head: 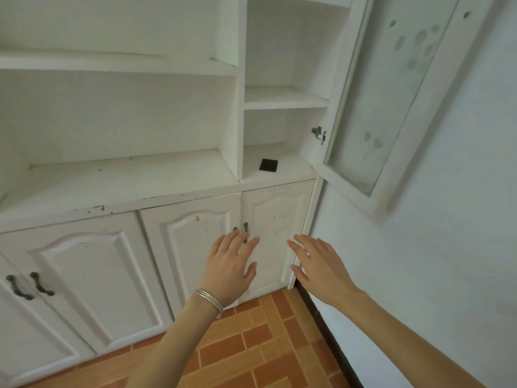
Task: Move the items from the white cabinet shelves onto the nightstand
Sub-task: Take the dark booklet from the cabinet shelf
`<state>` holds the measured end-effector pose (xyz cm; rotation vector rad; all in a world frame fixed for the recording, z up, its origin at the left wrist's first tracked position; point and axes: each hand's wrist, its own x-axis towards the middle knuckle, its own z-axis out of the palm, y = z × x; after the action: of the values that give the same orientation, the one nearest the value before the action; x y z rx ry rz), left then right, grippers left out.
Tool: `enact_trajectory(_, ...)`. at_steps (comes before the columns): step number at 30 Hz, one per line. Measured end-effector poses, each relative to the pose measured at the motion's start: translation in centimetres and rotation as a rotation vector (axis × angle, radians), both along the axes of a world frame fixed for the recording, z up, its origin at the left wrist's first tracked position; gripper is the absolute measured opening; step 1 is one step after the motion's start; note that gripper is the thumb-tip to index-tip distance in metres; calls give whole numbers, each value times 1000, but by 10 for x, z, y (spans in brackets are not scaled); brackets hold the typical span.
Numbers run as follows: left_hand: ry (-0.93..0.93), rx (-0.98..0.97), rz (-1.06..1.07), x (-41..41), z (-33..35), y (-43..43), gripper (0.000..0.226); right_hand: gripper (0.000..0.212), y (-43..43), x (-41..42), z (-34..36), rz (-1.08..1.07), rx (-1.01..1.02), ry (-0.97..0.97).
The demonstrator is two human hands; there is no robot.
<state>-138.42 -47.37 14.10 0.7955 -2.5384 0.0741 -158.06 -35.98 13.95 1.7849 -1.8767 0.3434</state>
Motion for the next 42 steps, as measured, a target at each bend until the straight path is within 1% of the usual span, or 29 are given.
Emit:
enact_trajectory(3, -47, -13, -4, -24, -10, -24, 44, 52, -21, -24, -13, 15, 14, -5)
enact_trajectory(8, -78, 6, -34, -70, -20, -77, 55, 52, -70, -73, -32, 2, 27, -10)
enact_trajectory(18, -163, 30, -91, -187, -17, -231, 60, 49, -206, -173, -24, -39, 31, 16)
enact_trajectory(23, -199, 84, -101, -237, -32, -297, 57, 49, -261, -207, -38, -68, 61, -8)
enact_trajectory(27, -233, 120, -113, -267, -45, -335, 56, 50, -293, -237, -49, -72, 110, -27)
enact_trajectory(30, -215, 130, -119, -290, -48, -364, 58, 51, -322, -264, -51, -62, 140, -56)
enact_trajectory(33, -236, 145, -61, -313, -47, -386, 60, 50, -349, -287, -53, -34, 179, -83)
enact_trajectory(37, -325, 182, 10, -339, -55, -410, 62, 47, -383, -309, -55, 1, 223, -145)
enact_trajectory(39, -396, 214, 21, -346, -63, -416, 68, 46, -398, -319, -56, 20, 234, -160)
enact_trajectory(41, -393, 247, 15, -347, -70, -417, 82, 45, -409, -328, -59, 44, 244, -177)
enact_trajectory(42, -375, 251, 4, -347, -73, -416, 80, 44, -413, -331, -60, 57, 248, -183)
